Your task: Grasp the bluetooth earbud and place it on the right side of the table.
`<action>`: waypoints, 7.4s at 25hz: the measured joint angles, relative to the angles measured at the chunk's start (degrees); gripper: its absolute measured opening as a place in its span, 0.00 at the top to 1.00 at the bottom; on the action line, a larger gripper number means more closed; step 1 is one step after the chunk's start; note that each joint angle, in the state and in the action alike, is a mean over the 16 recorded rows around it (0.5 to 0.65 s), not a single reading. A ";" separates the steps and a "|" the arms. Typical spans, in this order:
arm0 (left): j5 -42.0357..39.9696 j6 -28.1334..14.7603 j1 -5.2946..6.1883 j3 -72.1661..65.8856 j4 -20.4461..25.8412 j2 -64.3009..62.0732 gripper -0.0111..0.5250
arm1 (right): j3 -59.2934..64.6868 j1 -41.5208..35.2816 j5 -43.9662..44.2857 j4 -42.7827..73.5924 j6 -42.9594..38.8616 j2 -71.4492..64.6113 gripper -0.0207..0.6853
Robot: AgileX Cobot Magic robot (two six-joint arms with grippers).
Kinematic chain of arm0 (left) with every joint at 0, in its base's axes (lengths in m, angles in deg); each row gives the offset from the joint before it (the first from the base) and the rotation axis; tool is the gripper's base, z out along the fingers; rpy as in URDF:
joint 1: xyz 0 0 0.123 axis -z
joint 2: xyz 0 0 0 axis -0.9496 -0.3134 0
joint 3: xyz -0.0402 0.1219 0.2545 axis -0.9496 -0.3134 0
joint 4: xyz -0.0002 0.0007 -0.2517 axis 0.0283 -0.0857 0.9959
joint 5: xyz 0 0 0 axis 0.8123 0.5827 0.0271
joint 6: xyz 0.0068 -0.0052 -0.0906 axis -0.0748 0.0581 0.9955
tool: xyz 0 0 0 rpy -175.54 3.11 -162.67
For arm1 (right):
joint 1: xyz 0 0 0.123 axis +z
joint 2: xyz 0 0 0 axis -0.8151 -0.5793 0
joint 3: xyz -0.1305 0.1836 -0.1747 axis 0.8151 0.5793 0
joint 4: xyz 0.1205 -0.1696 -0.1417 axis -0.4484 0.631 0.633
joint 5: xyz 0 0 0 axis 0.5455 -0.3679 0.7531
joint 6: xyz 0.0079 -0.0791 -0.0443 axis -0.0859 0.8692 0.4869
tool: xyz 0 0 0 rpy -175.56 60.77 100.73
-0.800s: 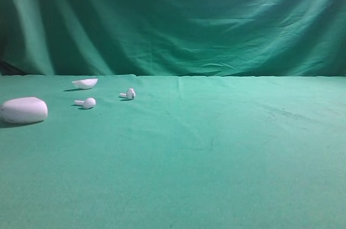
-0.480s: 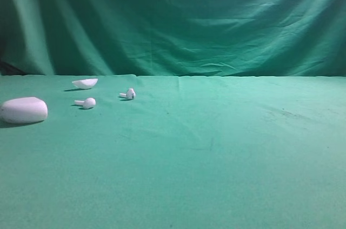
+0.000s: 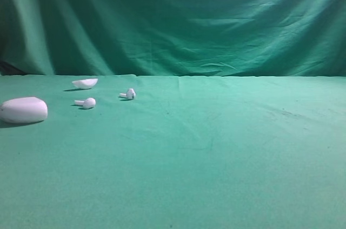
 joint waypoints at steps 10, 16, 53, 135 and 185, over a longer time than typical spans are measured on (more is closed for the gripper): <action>0.00 0.00 0.00 0.00 0.00 0.00 0.98 | -3.77 0.00 -16.67 -5.14 -2.05 -2.07 0.97; 0.00 0.00 0.00 0.00 0.00 0.00 0.98 | -11.69 0.00 -10.06 -7.03 -2.20 -10.92 0.97; 0.00 0.00 0.00 0.00 0.00 0.00 0.98 | -98.79 32.51 49.31 4.59 1.95 -112.05 0.85; 0.00 0.00 0.00 0.00 0.00 0.00 0.98 | -54.18 9.84 20.66 12.21 -11.59 -97.31 0.84; 0.00 0.00 0.00 0.00 0.00 0.00 0.98 | -44.79 9.71 38.86 5.34 -6.47 -30.12 0.97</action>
